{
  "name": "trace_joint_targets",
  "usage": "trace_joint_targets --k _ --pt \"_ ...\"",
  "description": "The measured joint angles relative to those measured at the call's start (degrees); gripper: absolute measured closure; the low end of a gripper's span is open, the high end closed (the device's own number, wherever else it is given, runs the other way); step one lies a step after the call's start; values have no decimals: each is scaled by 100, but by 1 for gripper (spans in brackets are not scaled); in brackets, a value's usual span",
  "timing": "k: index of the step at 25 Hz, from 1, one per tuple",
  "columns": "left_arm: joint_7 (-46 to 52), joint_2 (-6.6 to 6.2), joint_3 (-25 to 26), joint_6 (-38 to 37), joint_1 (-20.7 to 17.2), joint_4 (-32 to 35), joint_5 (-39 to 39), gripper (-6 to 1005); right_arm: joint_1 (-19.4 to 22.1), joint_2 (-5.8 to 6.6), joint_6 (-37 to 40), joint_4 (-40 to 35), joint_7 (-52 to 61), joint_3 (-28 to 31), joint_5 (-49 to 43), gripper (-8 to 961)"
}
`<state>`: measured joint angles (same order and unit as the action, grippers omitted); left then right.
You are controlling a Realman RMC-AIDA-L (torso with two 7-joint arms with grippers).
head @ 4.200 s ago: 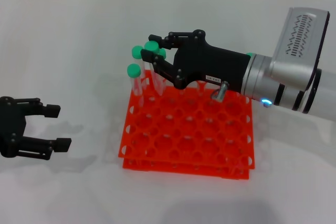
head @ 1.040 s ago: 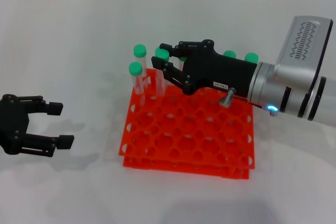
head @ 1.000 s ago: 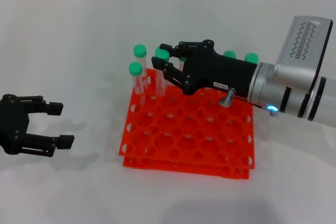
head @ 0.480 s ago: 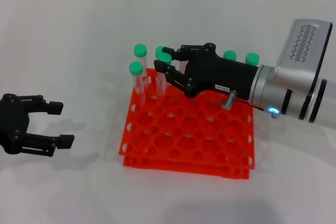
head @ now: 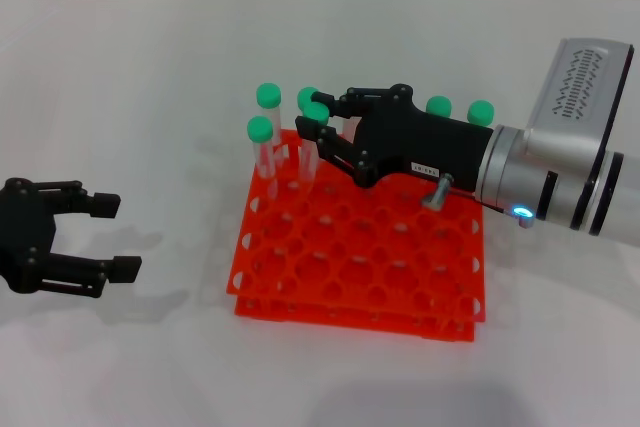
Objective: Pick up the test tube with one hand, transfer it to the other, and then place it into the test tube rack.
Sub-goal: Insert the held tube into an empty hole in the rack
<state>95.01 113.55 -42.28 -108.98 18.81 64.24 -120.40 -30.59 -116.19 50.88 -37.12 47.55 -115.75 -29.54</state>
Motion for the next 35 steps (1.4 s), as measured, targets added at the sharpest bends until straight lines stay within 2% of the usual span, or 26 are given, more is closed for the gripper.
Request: trace_joint_targets --k 35 --pt "-19 0 0 9 0 0 7 113 -49 0 -60 4 79 -93 -42 680"
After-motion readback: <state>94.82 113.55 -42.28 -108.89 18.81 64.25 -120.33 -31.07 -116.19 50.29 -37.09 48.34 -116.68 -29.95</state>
